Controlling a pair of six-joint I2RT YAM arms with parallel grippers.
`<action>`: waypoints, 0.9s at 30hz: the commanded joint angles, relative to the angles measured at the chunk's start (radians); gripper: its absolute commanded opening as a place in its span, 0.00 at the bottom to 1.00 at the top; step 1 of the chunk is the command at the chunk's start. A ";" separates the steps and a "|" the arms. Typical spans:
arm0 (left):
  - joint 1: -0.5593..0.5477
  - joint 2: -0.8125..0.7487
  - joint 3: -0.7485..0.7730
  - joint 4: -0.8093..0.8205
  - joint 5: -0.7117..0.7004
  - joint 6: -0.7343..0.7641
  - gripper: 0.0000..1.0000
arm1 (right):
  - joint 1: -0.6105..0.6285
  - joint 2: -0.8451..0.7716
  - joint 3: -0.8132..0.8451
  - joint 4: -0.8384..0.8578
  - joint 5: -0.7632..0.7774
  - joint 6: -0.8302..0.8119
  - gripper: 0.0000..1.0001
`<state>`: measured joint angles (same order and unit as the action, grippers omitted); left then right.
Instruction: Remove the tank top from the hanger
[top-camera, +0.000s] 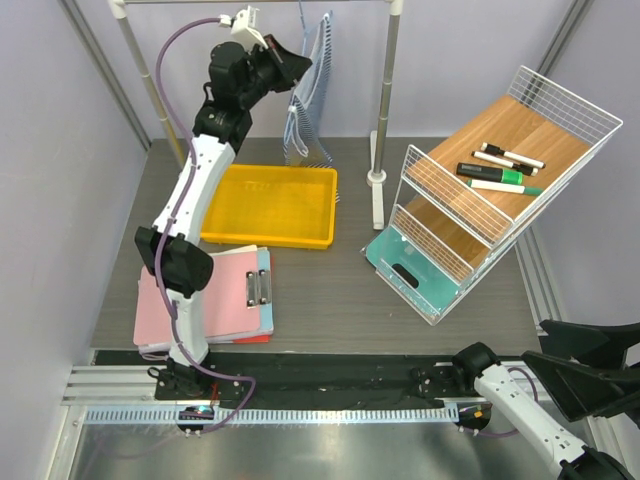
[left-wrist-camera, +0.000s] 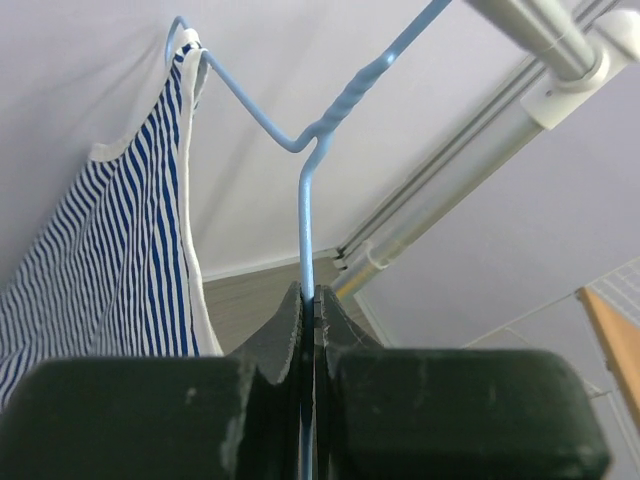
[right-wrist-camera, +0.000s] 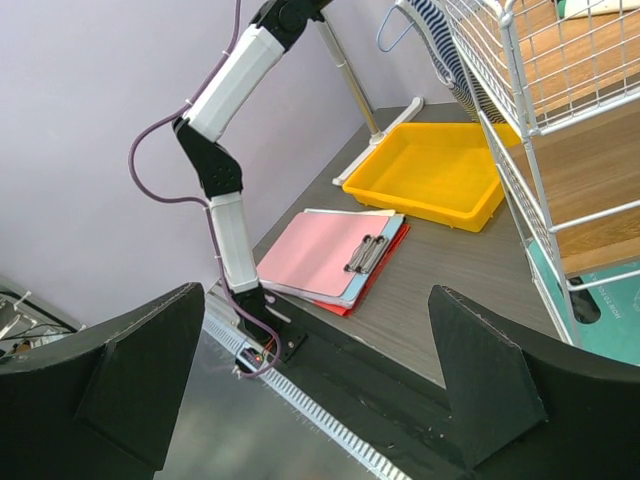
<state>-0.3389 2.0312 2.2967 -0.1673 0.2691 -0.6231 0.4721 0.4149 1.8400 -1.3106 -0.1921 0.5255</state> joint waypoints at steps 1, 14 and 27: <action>0.006 -0.063 0.070 0.117 0.038 -0.114 0.00 | 0.003 0.030 0.011 0.039 -0.001 -0.001 1.00; 0.006 -0.294 -0.058 0.079 0.068 -0.236 0.00 | 0.005 0.044 0.047 0.031 -0.043 0.005 1.00; 0.005 -0.667 -0.393 0.072 0.176 -0.340 0.00 | 0.005 0.108 0.073 0.010 -0.066 -0.150 1.00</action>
<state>-0.3382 1.4746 1.9213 -0.1719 0.3943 -0.9249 0.4721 0.4549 1.9095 -1.3186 -0.2310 0.4519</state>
